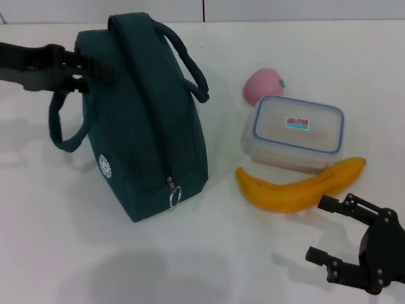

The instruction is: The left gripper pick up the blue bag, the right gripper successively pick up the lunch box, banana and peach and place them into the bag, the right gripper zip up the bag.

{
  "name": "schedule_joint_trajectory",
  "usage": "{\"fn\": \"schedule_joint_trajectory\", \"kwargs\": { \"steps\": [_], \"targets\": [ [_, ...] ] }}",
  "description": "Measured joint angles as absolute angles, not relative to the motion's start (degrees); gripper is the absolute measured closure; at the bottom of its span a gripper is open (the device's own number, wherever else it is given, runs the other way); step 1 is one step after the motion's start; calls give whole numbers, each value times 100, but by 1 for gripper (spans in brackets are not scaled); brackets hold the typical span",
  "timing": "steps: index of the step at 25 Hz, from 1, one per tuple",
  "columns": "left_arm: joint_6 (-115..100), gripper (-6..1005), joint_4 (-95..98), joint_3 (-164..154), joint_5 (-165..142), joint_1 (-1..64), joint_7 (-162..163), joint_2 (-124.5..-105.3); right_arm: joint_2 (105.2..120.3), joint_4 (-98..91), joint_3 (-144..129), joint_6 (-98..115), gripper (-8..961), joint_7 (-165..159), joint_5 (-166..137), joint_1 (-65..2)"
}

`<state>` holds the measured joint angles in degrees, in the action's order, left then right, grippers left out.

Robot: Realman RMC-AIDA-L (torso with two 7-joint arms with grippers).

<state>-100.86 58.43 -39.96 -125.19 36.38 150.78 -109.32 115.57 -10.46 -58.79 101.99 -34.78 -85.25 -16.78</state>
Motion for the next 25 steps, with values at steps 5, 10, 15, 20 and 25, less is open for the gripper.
{"fn": "schedule_joint_trajectory", "kwargs": {
  "steps": [5,10,15,20,25],
  "targets": [
    [-10085,380,5839,-4035,-12530,3646,15020,-10933,11557,-1045,-5880,10224,169,-3480,-8525,-1660],
    [-10078,487,5823,-4048,-12535,3657,14922,-10964,11556,-1045,-5880,10285,170,-3480,-8525,-1657],
    [-10079,694,5831,-4051,-12510,3664,14838,-10988,11549,-1045,-5880,10346,171,-3487,-8525,-1652],
    [-10082,910,5777,-4052,-12491,3690,14870,-10980,11548,-999,-5872,10372,172,-3636,-8429,-1651],
    [-10121,947,5768,-4018,-12256,3670,14872,-10961,11529,-922,-5870,10536,173,-4776,-7632,-1553]
  ]
}}
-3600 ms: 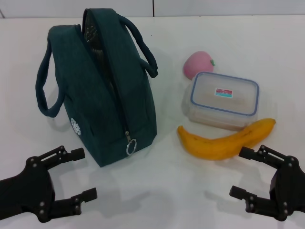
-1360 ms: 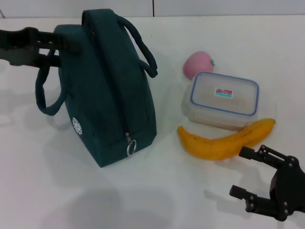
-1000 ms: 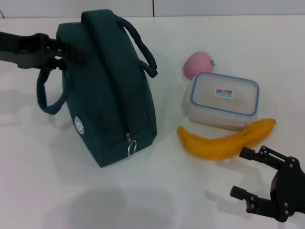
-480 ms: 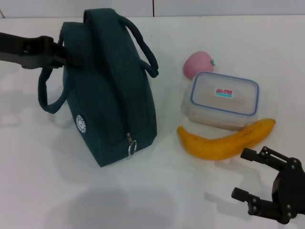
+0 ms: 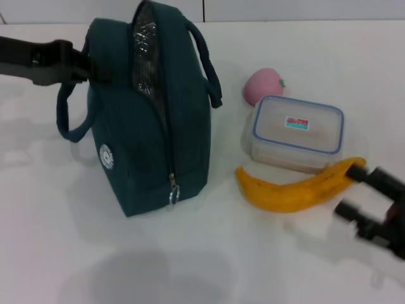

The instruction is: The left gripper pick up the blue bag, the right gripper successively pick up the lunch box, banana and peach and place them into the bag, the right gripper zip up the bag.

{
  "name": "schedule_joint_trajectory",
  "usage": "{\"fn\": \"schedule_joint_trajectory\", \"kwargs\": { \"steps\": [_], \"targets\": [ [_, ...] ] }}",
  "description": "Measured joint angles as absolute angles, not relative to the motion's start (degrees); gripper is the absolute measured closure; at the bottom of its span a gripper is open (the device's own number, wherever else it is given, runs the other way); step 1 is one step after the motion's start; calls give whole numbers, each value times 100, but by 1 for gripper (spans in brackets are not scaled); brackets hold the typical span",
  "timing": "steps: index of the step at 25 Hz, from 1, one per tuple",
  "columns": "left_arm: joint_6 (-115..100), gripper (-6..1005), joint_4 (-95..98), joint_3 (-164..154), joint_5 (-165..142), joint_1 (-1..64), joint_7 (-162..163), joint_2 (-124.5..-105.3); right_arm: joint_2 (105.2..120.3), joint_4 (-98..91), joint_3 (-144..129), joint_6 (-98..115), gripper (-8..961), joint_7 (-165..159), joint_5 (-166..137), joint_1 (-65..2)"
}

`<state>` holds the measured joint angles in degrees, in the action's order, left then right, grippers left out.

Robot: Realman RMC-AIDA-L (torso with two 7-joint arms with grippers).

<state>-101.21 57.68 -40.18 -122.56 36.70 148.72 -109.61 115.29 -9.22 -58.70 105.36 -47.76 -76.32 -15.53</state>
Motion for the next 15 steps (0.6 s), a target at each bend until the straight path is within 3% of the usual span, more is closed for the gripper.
{"fn": "schedule_joint_trajectory", "kwargs": {
  "steps": [15],
  "targets": [
    [-10203,953,5756,-4051,-11943,3631,14809,-10977,11390,-497,-5871,9479,176,-9047,-6060,-1427]
  ]
}}
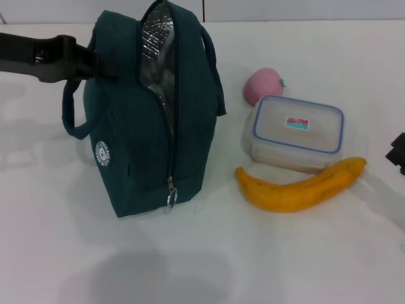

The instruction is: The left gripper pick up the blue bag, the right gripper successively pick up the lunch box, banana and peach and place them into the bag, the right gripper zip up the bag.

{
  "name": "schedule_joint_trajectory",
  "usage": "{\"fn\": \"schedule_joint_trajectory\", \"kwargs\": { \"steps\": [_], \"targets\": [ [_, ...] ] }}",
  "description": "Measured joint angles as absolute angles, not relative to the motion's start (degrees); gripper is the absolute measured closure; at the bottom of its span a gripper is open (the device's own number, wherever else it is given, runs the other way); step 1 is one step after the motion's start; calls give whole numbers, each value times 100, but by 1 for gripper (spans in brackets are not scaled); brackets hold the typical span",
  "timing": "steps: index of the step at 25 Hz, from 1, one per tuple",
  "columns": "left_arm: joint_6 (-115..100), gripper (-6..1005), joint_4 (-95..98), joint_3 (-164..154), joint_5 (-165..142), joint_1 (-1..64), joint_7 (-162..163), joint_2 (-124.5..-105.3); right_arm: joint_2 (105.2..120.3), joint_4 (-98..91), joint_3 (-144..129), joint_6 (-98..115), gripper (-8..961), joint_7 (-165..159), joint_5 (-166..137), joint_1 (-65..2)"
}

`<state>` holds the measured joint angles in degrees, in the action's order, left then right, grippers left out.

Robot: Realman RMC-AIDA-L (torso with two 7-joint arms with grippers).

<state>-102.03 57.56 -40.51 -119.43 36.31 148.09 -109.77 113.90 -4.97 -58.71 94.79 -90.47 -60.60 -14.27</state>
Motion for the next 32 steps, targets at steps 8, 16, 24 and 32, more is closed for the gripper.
{"fn": "schedule_joint_trajectory", "kwargs": {
  "steps": [8,16,24,32],
  "targets": [
    [-10204,956,5756,-4052,-11936,3659,14792,-10987,11286,-524,-5909,8648,178,-9817,-6104,-1780],
    [-10209,960,5756,-4059,-11933,3679,14757,-10981,11374,-528,-6075,7963,180,-10004,-6214,-2167],
    [-10238,960,5756,-4061,-11926,3683,14750,-10979,11451,-528,-6158,7634,181,-10029,-6255,-2522],
    [-10274,960,5756,-4060,-11900,3676,14748,-10983,11488,-538,-6161,7587,183,-10034,-6278,-2601]
  ]
}}
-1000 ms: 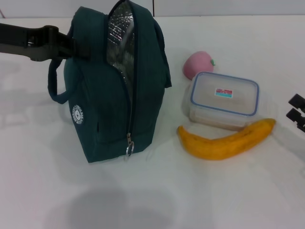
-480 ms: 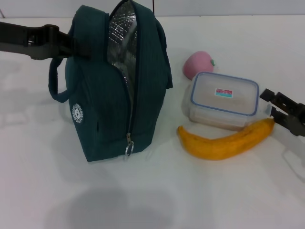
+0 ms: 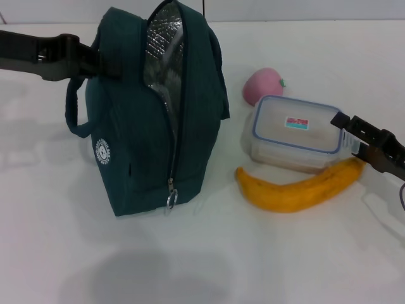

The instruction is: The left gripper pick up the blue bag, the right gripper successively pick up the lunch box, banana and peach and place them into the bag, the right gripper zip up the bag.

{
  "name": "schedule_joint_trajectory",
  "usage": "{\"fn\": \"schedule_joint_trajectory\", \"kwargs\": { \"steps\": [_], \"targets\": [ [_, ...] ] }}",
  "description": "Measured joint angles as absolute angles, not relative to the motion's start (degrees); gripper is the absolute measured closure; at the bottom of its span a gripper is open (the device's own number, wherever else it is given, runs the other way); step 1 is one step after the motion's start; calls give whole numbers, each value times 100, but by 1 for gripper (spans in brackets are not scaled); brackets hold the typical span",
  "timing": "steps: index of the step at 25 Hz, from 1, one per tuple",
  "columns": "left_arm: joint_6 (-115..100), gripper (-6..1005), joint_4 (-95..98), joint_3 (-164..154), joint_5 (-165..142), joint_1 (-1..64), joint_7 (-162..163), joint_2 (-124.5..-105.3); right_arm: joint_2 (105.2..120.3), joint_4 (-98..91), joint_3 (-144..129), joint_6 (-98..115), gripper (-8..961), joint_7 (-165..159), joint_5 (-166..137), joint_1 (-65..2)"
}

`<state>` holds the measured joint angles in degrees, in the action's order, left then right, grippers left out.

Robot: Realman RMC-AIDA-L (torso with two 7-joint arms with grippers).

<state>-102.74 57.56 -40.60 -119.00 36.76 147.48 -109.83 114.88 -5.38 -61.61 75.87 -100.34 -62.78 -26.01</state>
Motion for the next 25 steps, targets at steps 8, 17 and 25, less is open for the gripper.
{"fn": "schedule_joint_trajectory", "kwargs": {
  "steps": [8,17,25],
  "targets": [
    [-10274,960,5756,-4061,-11900,3678,14728,-10976,11476,-639,-6164,7601,254,-10037,-6342,-2562],
    [-10273,960,5756,-4061,-11899,3682,14692,-10954,11479,-677,-6170,7621,536,-10037,-6350,-2562],
    [-10268,960,5757,-4061,-11899,3713,14687,-10945,11466,-677,-6164,7887,778,-10040,-6348,-2586]
  ]
}}
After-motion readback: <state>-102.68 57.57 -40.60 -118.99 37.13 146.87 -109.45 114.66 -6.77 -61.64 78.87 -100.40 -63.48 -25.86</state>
